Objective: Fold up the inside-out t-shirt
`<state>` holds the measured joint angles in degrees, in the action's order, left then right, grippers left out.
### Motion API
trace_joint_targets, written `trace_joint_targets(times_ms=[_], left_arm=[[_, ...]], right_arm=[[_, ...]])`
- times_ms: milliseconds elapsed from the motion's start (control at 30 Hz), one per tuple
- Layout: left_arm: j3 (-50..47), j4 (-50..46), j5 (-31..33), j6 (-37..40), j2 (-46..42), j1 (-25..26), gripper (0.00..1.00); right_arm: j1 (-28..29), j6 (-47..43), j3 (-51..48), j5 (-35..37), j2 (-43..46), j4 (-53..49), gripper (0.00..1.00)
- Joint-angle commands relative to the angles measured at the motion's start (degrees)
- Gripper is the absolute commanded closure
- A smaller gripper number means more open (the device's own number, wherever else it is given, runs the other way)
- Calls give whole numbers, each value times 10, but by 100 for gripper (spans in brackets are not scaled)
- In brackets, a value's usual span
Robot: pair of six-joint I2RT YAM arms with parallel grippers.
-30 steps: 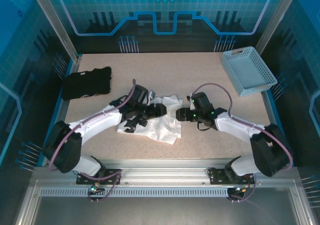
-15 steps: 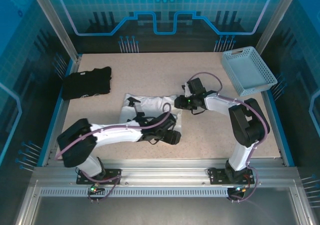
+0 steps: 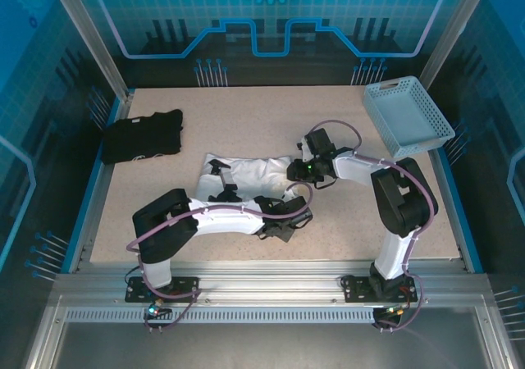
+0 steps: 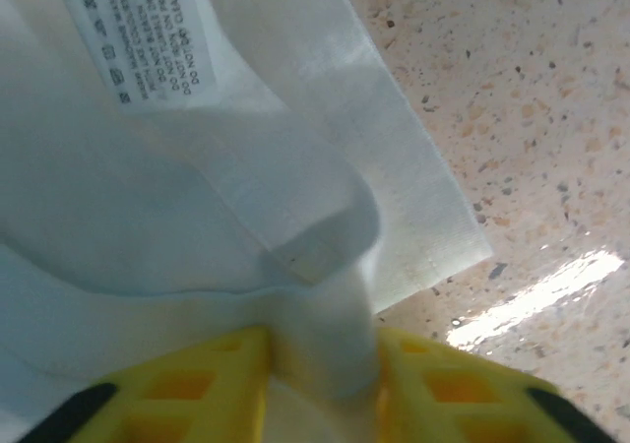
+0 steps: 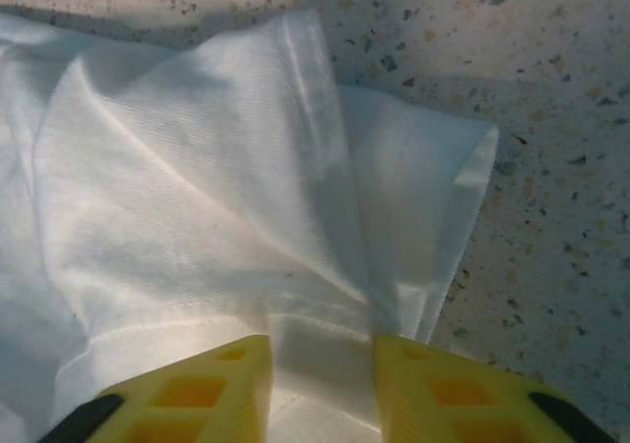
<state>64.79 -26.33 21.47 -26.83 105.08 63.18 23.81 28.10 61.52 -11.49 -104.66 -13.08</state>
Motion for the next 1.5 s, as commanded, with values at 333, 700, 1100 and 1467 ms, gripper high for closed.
trace_joint_targets(times_ms=[333,700,1100,1467], left_arm=[[14,-11,29,17,-40,1,100],[36,17,38,26,-69,-3,100],[18,39,29,28,-65,-6,100],[14,38,24,22,-68,-10,100]], right_arm=[[-6,-25,44,-10,15,-44,96],[-9,-55,96,10,12,-105,95],[-39,-73,102,-34,-26,-150,58],[-36,-69,101,-75,-59,-137,73]])
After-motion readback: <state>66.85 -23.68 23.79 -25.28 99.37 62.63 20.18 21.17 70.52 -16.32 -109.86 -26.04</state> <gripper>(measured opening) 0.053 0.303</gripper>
